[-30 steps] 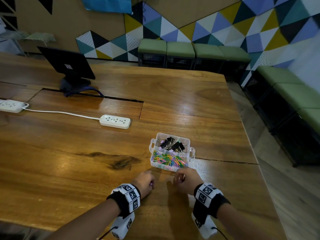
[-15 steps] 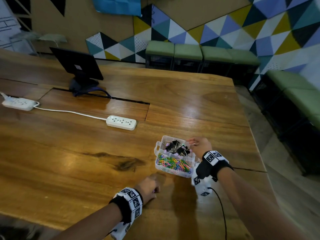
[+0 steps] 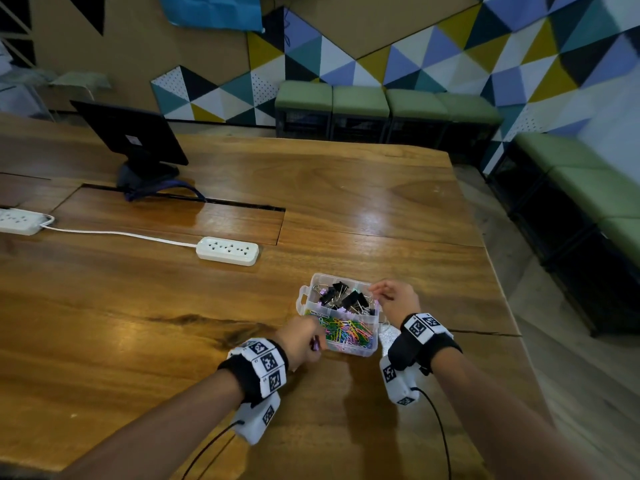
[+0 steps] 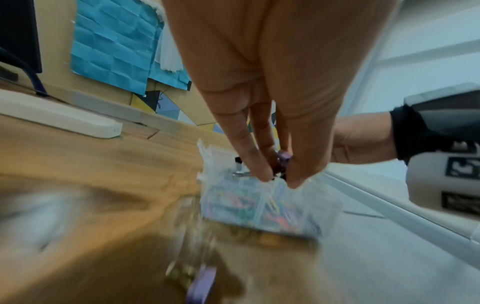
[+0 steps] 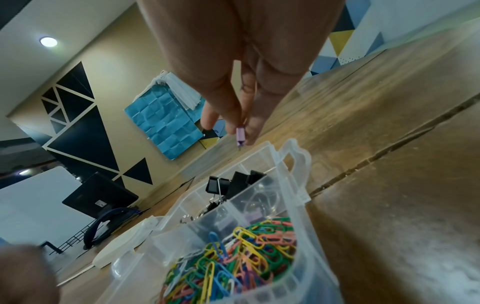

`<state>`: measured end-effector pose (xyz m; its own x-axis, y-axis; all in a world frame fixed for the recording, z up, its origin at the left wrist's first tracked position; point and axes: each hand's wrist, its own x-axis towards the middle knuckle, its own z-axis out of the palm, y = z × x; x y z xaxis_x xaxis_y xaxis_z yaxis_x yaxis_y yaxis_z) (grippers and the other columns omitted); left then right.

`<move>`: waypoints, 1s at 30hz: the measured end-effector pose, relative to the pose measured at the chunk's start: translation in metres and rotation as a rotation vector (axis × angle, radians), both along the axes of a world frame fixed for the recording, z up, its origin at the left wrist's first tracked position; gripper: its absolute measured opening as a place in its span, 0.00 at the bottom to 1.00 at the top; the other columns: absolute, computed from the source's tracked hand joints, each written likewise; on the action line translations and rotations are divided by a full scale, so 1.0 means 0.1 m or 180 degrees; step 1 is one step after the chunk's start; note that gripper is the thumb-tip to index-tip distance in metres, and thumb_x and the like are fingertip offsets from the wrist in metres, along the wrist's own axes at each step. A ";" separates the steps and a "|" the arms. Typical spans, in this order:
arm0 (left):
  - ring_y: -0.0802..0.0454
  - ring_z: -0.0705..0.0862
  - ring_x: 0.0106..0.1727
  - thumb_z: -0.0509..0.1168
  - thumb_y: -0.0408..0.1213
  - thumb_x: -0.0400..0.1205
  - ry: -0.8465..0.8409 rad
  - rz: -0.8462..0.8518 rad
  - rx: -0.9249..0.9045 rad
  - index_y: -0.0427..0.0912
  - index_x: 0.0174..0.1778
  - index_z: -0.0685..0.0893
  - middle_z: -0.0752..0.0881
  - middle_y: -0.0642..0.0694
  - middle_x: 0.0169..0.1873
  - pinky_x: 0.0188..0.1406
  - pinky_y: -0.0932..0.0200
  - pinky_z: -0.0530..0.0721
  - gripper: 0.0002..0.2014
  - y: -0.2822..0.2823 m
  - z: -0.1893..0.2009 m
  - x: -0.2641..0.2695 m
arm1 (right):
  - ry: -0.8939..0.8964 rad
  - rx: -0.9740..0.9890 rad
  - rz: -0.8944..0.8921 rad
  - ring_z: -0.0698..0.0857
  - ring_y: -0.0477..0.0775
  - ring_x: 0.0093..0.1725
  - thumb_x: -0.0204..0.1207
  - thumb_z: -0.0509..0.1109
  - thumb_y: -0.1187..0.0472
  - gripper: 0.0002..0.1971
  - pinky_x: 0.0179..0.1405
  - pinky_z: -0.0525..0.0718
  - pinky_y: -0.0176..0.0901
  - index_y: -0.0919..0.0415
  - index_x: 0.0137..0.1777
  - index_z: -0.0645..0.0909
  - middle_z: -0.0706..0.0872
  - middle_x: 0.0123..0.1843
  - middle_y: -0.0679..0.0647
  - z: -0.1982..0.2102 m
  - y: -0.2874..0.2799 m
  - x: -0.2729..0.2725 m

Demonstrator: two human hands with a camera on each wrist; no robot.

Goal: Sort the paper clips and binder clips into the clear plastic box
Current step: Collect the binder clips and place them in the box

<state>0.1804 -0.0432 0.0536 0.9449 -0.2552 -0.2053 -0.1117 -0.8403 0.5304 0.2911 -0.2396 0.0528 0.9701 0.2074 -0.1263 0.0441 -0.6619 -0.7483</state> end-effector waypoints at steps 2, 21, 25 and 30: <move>0.54 0.84 0.53 0.69 0.33 0.78 -0.0203 0.0113 -0.0075 0.41 0.48 0.88 0.85 0.46 0.53 0.56 0.64 0.83 0.05 -0.01 0.09 0.17 | -0.0055 -0.0004 0.0079 0.83 0.45 0.43 0.77 0.65 0.71 0.08 0.39 0.81 0.28 0.61 0.48 0.84 0.88 0.51 0.54 0.01 0.05 0.03; 0.55 0.76 0.54 0.65 0.29 0.80 -0.0275 0.1137 -0.0311 0.43 0.54 0.83 0.77 0.47 0.57 0.61 0.62 0.80 0.09 0.10 -0.07 0.53 | -0.0036 -0.0910 0.0570 0.75 0.58 0.71 0.73 0.68 0.68 0.10 0.71 0.74 0.52 0.54 0.50 0.84 0.85 0.62 0.54 -0.28 -0.16 -0.21; 0.54 0.77 0.44 0.67 0.32 0.77 -0.0029 0.1244 -0.0183 0.46 0.42 0.75 0.74 0.50 0.46 0.41 0.68 0.79 0.07 0.20 -0.18 0.26 | -0.0046 -0.1024 0.0786 0.78 0.53 0.65 0.71 0.73 0.60 0.10 0.67 0.77 0.46 0.49 0.51 0.82 0.80 0.63 0.51 -0.32 -0.21 -0.28; 0.54 0.78 0.48 0.71 0.48 0.74 0.0655 0.1207 0.0098 0.50 0.48 0.75 0.77 0.52 0.48 0.44 0.62 0.80 0.14 0.25 -0.29 -0.06 | -0.0241 -0.1113 0.0899 0.78 0.50 0.62 0.71 0.73 0.63 0.11 0.60 0.74 0.36 0.52 0.52 0.82 0.80 0.60 0.50 -0.29 -0.20 -0.28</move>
<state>0.1742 -0.0180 0.0242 0.9091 0.1114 -0.4014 0.3136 -0.8173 0.4835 0.2630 -0.2600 0.0239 0.8909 0.4225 -0.1667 0.3050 -0.8285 -0.4697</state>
